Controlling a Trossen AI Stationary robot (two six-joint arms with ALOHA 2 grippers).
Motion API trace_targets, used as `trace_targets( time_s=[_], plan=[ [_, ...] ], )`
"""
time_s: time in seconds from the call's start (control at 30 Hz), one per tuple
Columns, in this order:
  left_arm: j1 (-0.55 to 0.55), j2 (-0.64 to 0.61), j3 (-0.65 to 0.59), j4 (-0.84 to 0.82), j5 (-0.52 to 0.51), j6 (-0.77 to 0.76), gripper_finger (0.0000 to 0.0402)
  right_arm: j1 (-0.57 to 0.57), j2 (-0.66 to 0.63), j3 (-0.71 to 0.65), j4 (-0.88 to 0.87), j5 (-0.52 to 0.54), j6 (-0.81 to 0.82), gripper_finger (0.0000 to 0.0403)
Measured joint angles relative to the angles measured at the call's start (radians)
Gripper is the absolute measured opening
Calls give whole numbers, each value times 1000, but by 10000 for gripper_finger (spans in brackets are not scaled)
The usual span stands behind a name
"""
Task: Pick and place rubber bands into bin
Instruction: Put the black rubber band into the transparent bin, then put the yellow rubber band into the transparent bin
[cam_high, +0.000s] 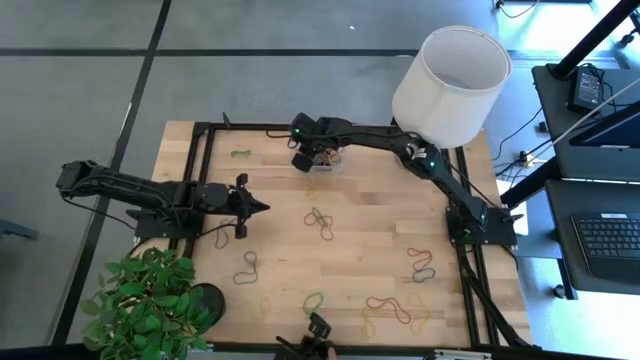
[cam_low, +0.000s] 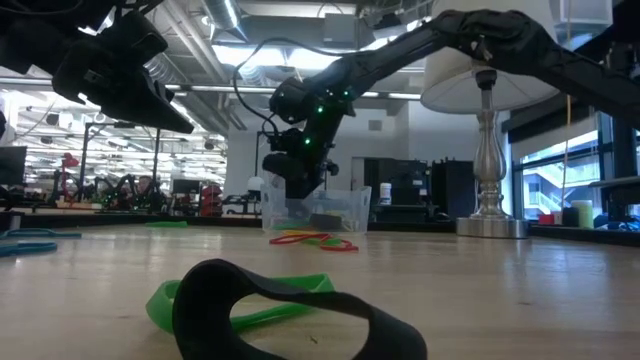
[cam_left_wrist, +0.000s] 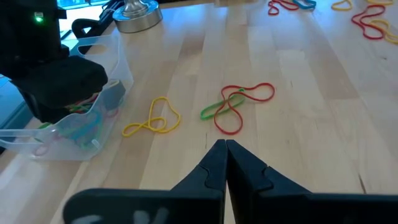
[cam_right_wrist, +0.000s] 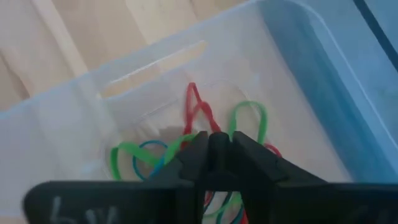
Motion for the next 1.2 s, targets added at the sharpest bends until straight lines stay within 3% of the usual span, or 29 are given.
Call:
trace_targets(
  time_s=[0.23, 0.47, 0.67, 0.93, 1.03, 1.2],
  plan=[
    [0, 0, 0, 1, 0, -7, 1, 0, -4, 0, -26, -1, -8, 127],
    [0, 0, 0, 1, -12, -9, 1, 0, -70, 0, -117, -3, -18, 134],
    [0, 3, 1, -1, -60, -9, 3, 23, -170, -4, -216, 2, 0, 106],
    [0, 3, 1, -3, -55, -34, 2, 125, -285, -5, -288, -3, -5, 15],
    [0, 3, 1, -3, -55, -34, 3, 168, -328, -11, -313, 1, 0, 8],
    [0, 3, 1, -6, -54, -38, 1, 255, -453, -203, -237, -4, 40, 9]
  ],
)
